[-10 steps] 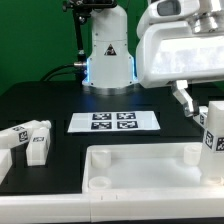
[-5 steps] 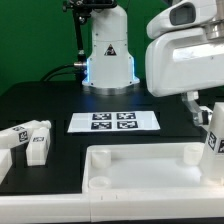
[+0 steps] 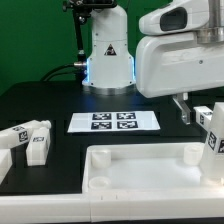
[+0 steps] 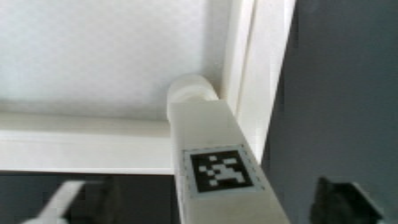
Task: Assemble desk
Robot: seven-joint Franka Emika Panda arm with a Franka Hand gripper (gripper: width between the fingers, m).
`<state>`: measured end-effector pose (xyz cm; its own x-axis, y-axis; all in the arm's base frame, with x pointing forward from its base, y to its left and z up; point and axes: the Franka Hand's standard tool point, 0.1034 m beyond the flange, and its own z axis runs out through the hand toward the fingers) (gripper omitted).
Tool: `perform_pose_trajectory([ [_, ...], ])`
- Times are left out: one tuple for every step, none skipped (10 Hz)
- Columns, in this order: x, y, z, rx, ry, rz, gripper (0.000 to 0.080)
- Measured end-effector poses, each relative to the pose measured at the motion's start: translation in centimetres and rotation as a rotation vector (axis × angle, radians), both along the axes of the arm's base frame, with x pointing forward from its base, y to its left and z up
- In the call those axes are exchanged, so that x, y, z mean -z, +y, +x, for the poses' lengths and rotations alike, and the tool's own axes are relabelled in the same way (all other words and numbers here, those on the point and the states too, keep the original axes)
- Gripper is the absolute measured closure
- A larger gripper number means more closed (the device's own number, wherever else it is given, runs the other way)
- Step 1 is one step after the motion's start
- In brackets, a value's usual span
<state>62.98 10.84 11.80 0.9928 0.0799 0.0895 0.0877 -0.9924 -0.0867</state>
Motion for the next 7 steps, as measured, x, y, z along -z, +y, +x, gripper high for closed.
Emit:
perform_pose_trajectory([
  [0.0,0.08,-0.01,0.058,0.006,0.008,0.0388],
  [0.01,0.11,-0.02,0.13,0.013,0.015,0.0584],
  [0.01,0.13,-0.02,0.156,0.016,0.017,0.0715],
  [0.01,0.22,-0.04,0.19,0.019,0.022,0.0773],
  [0.01,0.23,-0.04,0.191,0.02,0.022,0.0773],
  [0.02,0.22,-0.05,0.185,0.019,0.021,0.0794],
  [0.02,0.21,-0.05,0.161,0.017,0.018,0.0797],
])
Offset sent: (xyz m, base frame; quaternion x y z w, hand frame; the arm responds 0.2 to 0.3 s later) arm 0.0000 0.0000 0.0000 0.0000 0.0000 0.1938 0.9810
